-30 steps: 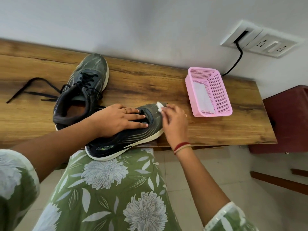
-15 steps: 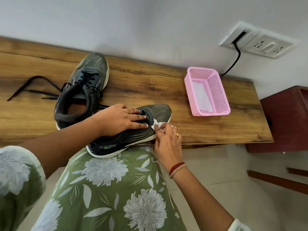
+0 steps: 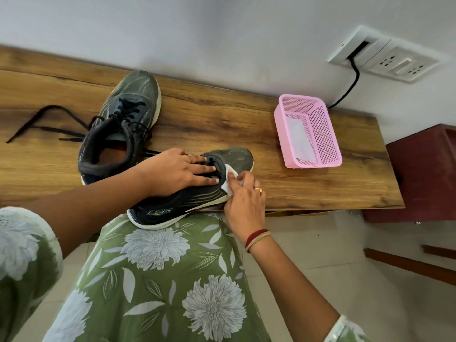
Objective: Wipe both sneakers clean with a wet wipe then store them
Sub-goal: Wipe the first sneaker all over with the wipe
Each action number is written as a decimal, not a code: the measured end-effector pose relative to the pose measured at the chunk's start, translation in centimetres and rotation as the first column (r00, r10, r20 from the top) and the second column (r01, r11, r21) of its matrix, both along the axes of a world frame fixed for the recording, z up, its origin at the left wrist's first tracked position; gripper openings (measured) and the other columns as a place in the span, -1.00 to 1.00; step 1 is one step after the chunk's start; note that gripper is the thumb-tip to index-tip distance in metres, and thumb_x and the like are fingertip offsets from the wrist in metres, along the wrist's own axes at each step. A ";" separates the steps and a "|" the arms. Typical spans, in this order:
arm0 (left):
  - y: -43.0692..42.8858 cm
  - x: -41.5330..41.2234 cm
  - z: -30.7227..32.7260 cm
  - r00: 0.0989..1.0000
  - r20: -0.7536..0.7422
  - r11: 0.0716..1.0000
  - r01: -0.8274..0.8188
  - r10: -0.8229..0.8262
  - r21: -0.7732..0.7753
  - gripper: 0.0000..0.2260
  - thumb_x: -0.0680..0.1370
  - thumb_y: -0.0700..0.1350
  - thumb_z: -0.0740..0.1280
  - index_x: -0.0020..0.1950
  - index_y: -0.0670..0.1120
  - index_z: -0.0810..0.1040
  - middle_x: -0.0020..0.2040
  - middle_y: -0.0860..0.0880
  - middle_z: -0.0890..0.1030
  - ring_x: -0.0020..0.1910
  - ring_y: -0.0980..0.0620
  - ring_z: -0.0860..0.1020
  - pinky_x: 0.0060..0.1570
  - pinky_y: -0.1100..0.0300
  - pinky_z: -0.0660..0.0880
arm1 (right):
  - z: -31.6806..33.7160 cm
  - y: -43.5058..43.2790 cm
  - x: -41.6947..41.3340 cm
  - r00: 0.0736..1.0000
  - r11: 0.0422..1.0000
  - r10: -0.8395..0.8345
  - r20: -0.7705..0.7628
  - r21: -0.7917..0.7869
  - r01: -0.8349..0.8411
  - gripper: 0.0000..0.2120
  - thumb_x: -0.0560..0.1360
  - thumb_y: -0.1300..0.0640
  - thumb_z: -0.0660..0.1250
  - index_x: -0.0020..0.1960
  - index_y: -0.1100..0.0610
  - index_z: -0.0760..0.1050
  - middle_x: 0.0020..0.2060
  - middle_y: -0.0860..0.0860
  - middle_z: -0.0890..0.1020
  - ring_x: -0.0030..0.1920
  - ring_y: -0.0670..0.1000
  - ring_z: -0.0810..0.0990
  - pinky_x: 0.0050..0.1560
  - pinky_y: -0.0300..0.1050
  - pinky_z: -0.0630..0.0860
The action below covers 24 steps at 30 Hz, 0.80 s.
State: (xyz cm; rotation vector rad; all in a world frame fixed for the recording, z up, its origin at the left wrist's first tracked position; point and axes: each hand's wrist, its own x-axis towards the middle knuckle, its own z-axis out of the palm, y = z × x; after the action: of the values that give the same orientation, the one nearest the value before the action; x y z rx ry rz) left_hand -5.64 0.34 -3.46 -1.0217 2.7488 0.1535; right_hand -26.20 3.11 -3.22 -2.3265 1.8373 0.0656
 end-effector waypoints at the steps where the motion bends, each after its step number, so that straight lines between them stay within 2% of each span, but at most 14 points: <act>1: 0.1 -0.1 0.0 1.000 0.009 1.000 0.005 -0.005 0.000 -0.34 0.43 -0.03 -0.45 0.53 0.22 -0.09 0.55 0.11 0.04 0.52 0.00 0.09 0.19 0.15 0.27 | 0.1 0.4 -0.2 1.000 1.000 0.000 -0.008 0.010 0.001 -0.45 0.48 0.18 0.21 0.46 0.02 0.23 0.19 0.05 0.34 0.15 0.07 0.35 0.14 -0.03 0.31; 5: 0.1 -0.2 0.2 0.999 0.021 0.999 0.034 -0.034 0.007 -0.32 0.40 -0.02 -0.47 0.53 0.22 -0.14 0.56 0.11 0.00 0.53 -0.02 0.05 0.24 0.13 0.25 | -0.1 0.4 -0.7 0.988 0.997 0.059 -0.144 -0.043 -0.066 -0.37 0.45 0.16 0.25 0.49 0.00 0.15 0.32 0.10 0.30 0.18 0.10 0.36 0.04 -0.01 0.30; 9: 0.1 0.0 0.4 0.999 0.000 0.999 0.032 -0.032 -0.009 -0.33 0.41 -0.02 -0.45 0.53 0.22 -0.11 0.55 0.12 0.03 0.53 -0.03 0.07 0.23 0.12 0.26 | 0.5 -2.7 -0.1 0.982 0.997 0.047 -0.181 -0.051 -0.057 -0.38 0.48 0.15 0.23 0.49 0.00 0.10 0.34 0.11 0.25 0.23 0.11 0.33 0.09 0.02 0.31; 12: -0.1 0.2 0.2 1.000 -0.024 0.998 0.017 -0.018 -0.056 -0.41 0.50 -0.03 -0.32 0.52 0.20 0.08 0.51 0.09 0.21 0.48 -0.06 0.24 0.15 0.08 0.38 | 1.2 -2.6 -0.1 0.996 0.999 0.041 -0.075 0.036 -0.039 -0.48 0.52 0.07 0.19 0.46 -0.01 0.20 0.31 0.07 0.25 0.26 0.08 0.29 0.20 0.00 0.29; 15: -0.2 0.5 -0.1 1.000 -0.019 0.999 -0.016 0.016 -0.028 -0.45 0.54 -0.05 -0.22 0.48 0.17 0.24 0.45 0.06 0.35 0.40 -0.08 0.36 0.05 0.05 0.47 | 1.3 -0.6 -0.5 0.998 0.995 0.065 0.015 0.078 -0.066 -0.58 0.54 -0.04 0.17 0.38 0.04 0.34 0.24 0.03 0.32 0.24 0.02 0.32 0.24 -0.03 0.27; 18: 0.0 0.2 -0.3 0.999 -0.053 0.998 0.006 -0.010 -0.064 -0.39 0.50 -0.02 -0.32 0.51 0.20 0.13 0.50 0.08 0.23 0.47 -0.06 0.25 0.17 0.05 0.39 | 0.7 0.3 -0.8 0.993 0.998 0.063 0.099 -0.021 -0.061 -0.71 0.52 -0.02 0.23 0.20 0.05 0.47 0.11 0.00 0.42 0.13 0.02 0.40 0.15 -0.04 0.34; 21: 0.2 0.4 0.0 0.997 -0.077 0.999 -0.011 0.007 -0.044 -0.39 0.49 -0.02 -0.36 0.52 0.21 0.06 0.52 0.10 0.16 0.50 -0.04 0.18 0.20 0.09 0.33 | 0.6 0.3 -1.2 0.969 0.999 0.016 0.247 -0.035 -0.008 -0.90 0.54 0.08 0.26 0.01 0.08 0.45 -0.06 -0.02 0.48 -0.08 -0.04 0.47 -0.04 -0.12 0.46; 22: 0.1 0.7 0.0 0.996 -0.083 0.999 -0.029 0.026 -0.030 -0.41 0.51 -0.03 -0.33 0.52 0.21 0.08 0.51 0.10 0.19 0.48 -0.03 0.21 0.16 0.09 0.35 | 0.9 0.0 -1.5 0.914 0.996 -0.089 0.396 0.016 0.090 -0.96 0.55 0.12 0.26 -0.04 0.08 0.44 -0.11 -0.03 0.50 -0.14 -0.05 0.48 -0.11 -0.15 0.47; 23: 0.0 0.8 0.0 0.996 -0.077 0.999 -0.045 0.044 -0.016 -0.43 0.52 -0.05 -0.29 0.51 0.21 0.10 0.50 0.10 0.22 0.47 -0.03 0.25 0.13 0.10 0.38 | 1.5 -0.4 -1.7 0.751 0.962 -0.268 0.603 0.130 0.239 -0.96 0.55 0.16 0.25 -0.08 0.07 0.43 -0.15 -0.01 0.53 -0.16 -0.03 0.50 -0.16 -0.16 0.48; 24: 0.0 1.0 0.0 0.997 -0.065 0.998 -0.053 0.052 -0.014 -0.43 0.53 -0.06 -0.28 0.51 0.21 0.10 0.50 0.10 0.23 0.46 -0.03 0.26 0.12 0.11 0.38 | 2.4 -0.9 -1.8 0.435 0.879 -0.456 0.777 0.316 0.357 -0.93 0.56 0.20 0.23 -0.09 0.08 0.44 -0.15 0.02 0.56 -0.16 0.00 0.54 -0.18 -0.15 0.51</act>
State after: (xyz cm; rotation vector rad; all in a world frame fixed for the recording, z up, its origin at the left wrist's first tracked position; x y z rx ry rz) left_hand -4.67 0.37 -3.51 -1.1133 2.7859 0.1765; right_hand -27.98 2.22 -0.80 -1.3032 1.6762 -0.8571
